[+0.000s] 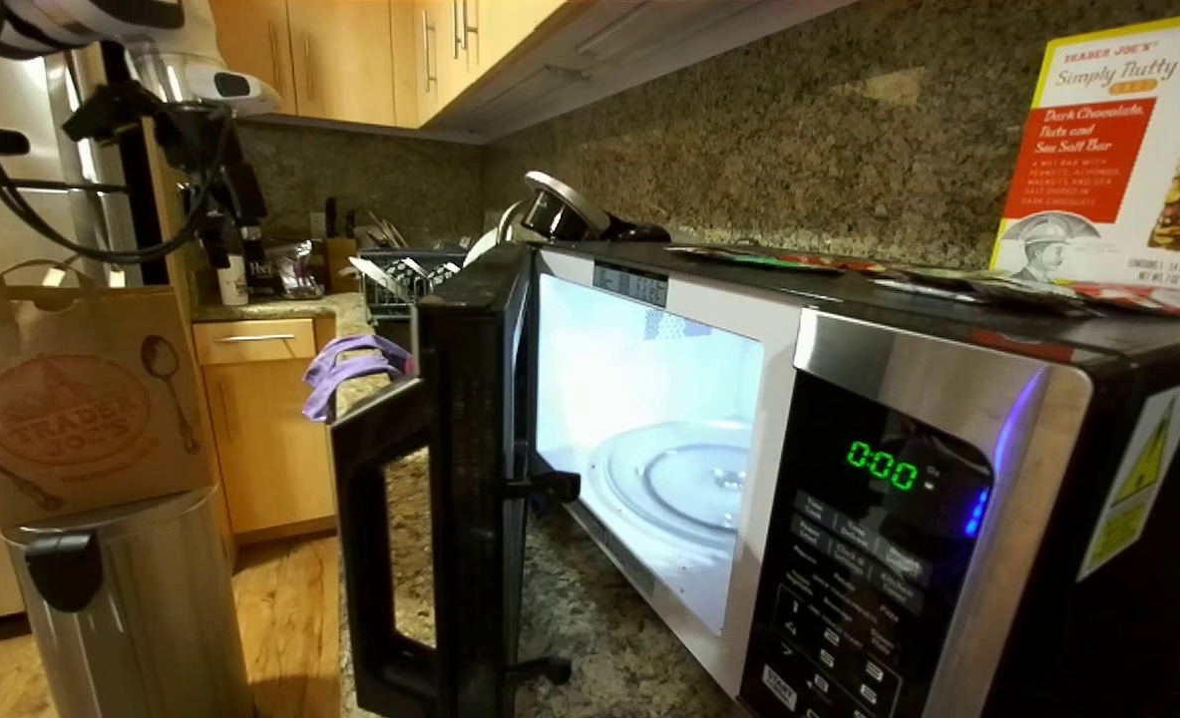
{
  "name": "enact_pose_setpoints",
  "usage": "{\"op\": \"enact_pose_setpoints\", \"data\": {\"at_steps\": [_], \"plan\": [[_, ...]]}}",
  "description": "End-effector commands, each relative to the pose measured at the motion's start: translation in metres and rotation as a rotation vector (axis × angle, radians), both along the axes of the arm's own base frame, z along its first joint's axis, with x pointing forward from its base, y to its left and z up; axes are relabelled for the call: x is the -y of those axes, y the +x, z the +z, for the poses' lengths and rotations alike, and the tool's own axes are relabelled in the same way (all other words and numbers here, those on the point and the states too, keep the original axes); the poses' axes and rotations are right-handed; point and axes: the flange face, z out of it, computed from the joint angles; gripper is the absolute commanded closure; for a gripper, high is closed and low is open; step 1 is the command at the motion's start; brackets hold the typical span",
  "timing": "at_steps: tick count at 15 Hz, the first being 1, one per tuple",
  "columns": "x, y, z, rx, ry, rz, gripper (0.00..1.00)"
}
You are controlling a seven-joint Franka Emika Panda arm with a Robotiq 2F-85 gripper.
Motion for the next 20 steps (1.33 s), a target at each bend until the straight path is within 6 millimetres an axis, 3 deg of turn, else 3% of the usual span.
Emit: {"op": "enact_pose_setpoints", "data": {"at_steps": [1,2,9,12,16,20], "plan": [[-0.021,0.025,-0.005,-0.017,-0.047,0.032,0.0],[-0.013,0.015,-0.005,-0.004,-0.014,0.024,0.0],[-0.022,0.03,-0.01,-0.005,-0.026,0.07,0.0],[-0.012,0.063,-0.007,0.011,-0.086,0.218,0.0],[0.0,0.125,-0.004,0.061,-0.06,0.391,0.0],[0.001,0.17,-0.02,0.035,0.036,0.474,0.0]]}}
